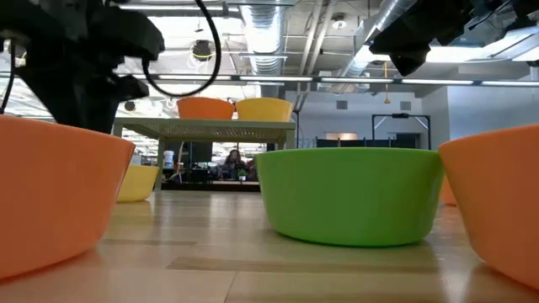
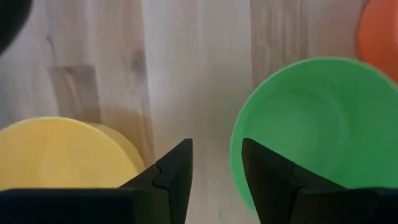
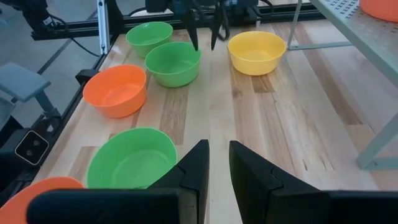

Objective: Pick & Place Mini bowls
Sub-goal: Put the green bowl on the shelf

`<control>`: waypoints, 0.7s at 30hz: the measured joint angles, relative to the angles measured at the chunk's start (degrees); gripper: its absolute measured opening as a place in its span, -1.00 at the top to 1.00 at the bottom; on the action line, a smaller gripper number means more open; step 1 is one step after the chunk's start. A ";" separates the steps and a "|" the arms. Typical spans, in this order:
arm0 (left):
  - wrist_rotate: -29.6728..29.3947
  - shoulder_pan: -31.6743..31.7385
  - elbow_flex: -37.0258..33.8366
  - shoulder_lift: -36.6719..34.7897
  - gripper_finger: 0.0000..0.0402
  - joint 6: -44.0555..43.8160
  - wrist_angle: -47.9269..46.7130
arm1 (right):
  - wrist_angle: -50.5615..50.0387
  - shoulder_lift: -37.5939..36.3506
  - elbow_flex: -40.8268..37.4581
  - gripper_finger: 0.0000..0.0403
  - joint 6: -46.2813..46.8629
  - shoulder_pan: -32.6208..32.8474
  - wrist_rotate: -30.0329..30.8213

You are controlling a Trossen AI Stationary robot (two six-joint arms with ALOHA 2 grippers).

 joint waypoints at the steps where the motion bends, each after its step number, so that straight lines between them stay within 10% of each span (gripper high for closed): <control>1: 0.39 0.00 0.00 0.67 0.30 0.01 0.22 | 0.01 0.00 0.00 0.71 0.02 0.00 0.00; 21: 2.71 1.39 0.04 6.65 0.52 8.39 5.72 | -0.05 0.00 0.00 0.71 0.15 0.04 -0.05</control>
